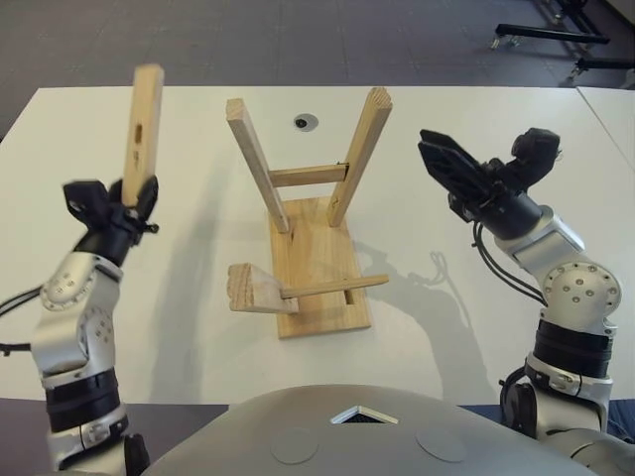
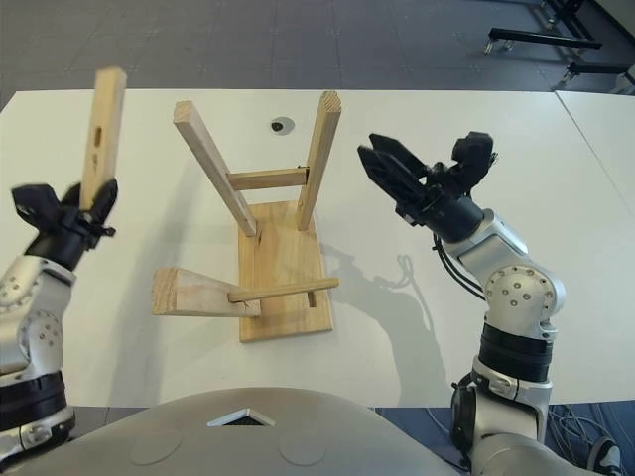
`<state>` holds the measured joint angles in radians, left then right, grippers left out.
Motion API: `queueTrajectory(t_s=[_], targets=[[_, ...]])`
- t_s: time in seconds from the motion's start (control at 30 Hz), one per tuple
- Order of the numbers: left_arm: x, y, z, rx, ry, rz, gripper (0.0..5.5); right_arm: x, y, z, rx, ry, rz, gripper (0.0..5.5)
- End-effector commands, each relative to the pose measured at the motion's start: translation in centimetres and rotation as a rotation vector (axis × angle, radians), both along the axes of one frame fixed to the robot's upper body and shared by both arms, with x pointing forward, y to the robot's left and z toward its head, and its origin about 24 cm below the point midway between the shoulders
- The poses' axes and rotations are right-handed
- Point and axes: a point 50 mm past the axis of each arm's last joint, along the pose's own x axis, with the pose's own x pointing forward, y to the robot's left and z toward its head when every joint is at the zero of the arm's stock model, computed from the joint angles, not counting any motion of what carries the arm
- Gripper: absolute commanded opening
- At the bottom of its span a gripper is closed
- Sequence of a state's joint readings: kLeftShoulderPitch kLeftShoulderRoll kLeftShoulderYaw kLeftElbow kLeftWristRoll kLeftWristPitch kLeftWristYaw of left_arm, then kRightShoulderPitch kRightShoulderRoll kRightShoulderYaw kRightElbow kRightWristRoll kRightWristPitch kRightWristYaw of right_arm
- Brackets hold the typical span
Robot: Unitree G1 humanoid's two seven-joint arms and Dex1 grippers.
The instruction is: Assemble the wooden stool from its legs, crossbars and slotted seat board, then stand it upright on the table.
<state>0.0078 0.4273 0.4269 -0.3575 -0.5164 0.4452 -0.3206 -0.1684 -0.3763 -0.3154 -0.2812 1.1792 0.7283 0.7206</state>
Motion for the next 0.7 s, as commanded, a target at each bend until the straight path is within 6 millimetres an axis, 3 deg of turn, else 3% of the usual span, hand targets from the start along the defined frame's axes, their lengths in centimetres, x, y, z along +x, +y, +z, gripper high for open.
queueTrajectory(t_s=[0.03, 0.13, 0.33, 0.5, 0.6, 0.7], targets=[[0.8, -3.2, 6.3, -0.080, -0.212, -0.320, 2.06, 0.9, 1.9, 3.0, 0.083, -0.121, 0.040, 3.75], [0.6, -6.8, 8.8, -0.140, -0.266, -0.683, 2.06, 1.5, 4.4, 5.5, 0.168, -0.212, 0.142, 3.75], [0.0, -9.7, 8.3, -0.288, -0.124, -1.122, 2.06, 1.6, 7.1, 7.7, 0.334, -0.289, 0.318, 3.75], [0.0, -9.8, 8.0, -0.316, -0.066, -1.214, 2.06, 1.4, 8.3, 7.8, 0.386, -0.284, 0.352, 3.75], [-0.1, -10.1, 8.0, -0.179, -0.057, -1.213, 2.06, 1.5, 9.0, 7.3, 0.390, -0.260, 0.347, 3.75], [-0.2, -10.0, 8.6, -0.151, -0.092, -1.207, 2.06, 1.9, 9.5, 7.0, 0.379, -0.255, 0.363, 3.75]])
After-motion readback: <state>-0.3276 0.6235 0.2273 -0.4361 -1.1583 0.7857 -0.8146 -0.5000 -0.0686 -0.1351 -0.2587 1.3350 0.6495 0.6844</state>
